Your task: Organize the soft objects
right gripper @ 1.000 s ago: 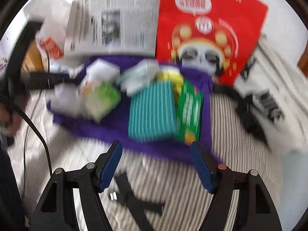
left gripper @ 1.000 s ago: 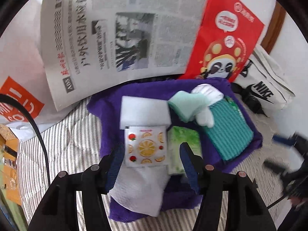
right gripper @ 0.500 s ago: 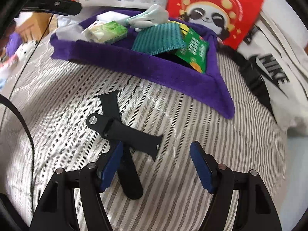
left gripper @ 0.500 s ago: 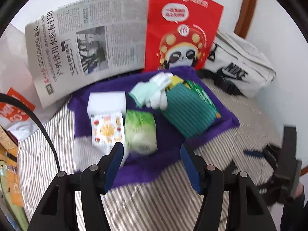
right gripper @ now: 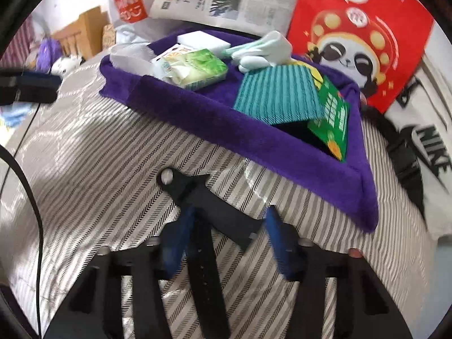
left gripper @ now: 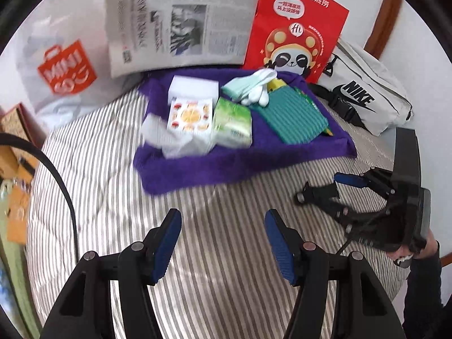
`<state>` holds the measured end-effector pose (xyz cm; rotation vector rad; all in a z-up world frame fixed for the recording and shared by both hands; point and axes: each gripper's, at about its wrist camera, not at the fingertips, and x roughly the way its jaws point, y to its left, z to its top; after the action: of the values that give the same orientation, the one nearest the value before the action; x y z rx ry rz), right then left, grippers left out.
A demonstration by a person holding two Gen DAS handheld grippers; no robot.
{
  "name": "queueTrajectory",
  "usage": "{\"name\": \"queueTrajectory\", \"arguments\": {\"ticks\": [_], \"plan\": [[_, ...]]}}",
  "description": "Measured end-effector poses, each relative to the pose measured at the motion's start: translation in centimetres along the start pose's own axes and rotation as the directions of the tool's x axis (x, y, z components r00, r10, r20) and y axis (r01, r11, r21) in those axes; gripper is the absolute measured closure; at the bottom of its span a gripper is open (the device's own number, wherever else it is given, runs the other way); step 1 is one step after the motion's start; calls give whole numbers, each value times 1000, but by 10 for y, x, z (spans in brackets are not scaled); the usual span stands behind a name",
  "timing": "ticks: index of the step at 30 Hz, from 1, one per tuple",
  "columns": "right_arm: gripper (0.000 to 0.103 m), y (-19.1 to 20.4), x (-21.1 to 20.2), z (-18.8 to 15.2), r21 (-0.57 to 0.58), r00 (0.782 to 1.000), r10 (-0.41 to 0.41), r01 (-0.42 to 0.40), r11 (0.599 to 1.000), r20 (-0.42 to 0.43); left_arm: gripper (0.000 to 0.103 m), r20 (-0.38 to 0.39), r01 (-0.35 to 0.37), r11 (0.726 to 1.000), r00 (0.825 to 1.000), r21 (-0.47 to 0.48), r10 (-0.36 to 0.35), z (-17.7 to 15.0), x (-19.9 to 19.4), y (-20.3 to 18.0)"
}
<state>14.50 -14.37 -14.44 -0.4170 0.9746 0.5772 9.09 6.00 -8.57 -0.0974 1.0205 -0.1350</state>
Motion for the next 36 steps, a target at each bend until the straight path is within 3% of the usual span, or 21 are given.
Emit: {"name": "queueTrajectory", "arguments": {"ticks": [3,7,11,13,15,19,23,27,30,31,33,36], "plan": [[101,-11,-2,-7,80,999,48,-47,996,-7,44,-13,0,1000,1000,-12,0,-12,2,1],[98,-26,-9,-21,175,998,52,-47,983,-24,44,-36,13,1000,999,-13,-13,-22,7,-1],[95,-24,-13,-22,138,1000,5,-3,990,-14,44,-56,18,1000,998,-15,-19,-27,13,-2],[71,-19,-14,-18,94,1000,3,-2,996,-6,44,-59,24,1000,998,-15,-25,-29,14,-3],[57,-13,-13,-13,47,1000,-23,23,999,0,44,-60,31,999,998,-13,-31,-31,14,-6],[56,4,-5,-5,-84,998,-65,65,994,2,44,-61,34,999,998,-6,-34,-35,11,-10],[57,8,1,2,-120,998,-70,69,990,1,44,-67,24,1000,997,-9,-25,-38,10,-7],[58,5,8,12,-84,998,-63,62,995,-5,43,-69,18,1000,997,-18,-20,-39,10,-4],[60,-5,11,15,25,999,-36,37,999,-37,44,-70,22,1000,997,-20,-23,-41,9,-4],[68,-8,12,14,61,998,-24,27,998,-52,44,-70,23,1000,997,-19,-24,-41,9,-3],[68,-15,12,12,108,997,2,6,994,-72,44,-74,24,1000,997,-17,-25,-42,9,-3],[68,-8,9,9,32,997,-14,16,999,-76,44,-75,22,1000,997,-17,-23,-45,10,0]]}}
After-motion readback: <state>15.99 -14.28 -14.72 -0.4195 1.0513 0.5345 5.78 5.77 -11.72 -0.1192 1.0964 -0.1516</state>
